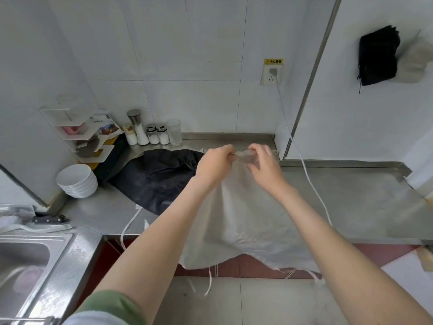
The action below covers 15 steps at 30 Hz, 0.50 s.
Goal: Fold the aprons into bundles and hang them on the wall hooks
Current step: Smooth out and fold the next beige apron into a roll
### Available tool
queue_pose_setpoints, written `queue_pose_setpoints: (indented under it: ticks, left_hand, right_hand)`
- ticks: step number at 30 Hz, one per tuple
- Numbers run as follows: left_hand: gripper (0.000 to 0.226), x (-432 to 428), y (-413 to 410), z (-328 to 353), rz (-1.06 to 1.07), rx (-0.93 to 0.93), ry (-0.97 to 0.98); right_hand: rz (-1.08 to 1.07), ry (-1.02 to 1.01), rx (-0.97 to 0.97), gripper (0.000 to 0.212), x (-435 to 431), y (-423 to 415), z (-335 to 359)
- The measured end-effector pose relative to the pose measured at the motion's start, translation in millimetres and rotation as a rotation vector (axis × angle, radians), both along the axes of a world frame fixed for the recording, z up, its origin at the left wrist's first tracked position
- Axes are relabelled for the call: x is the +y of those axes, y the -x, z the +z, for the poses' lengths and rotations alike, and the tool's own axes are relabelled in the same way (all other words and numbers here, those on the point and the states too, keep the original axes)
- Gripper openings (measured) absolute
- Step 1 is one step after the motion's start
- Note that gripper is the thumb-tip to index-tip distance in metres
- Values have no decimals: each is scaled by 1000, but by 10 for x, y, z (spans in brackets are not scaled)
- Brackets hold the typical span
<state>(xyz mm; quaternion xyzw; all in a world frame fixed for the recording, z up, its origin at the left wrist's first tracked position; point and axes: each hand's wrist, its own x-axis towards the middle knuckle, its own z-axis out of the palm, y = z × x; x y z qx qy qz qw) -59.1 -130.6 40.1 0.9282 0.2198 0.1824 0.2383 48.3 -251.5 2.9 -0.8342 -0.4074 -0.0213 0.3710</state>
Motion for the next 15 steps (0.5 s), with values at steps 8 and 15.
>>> queue_pose_setpoints:
  ticks: [8,15]
  left_hand:
    - [32,162,-186,176,57,-79,70]
    - [32,565,-178,366,258,-259,158]
  right_hand:
    - [-1,391,532,41,-144,-367,-391]
    - [-13,557,538,31,20,-543,-580]
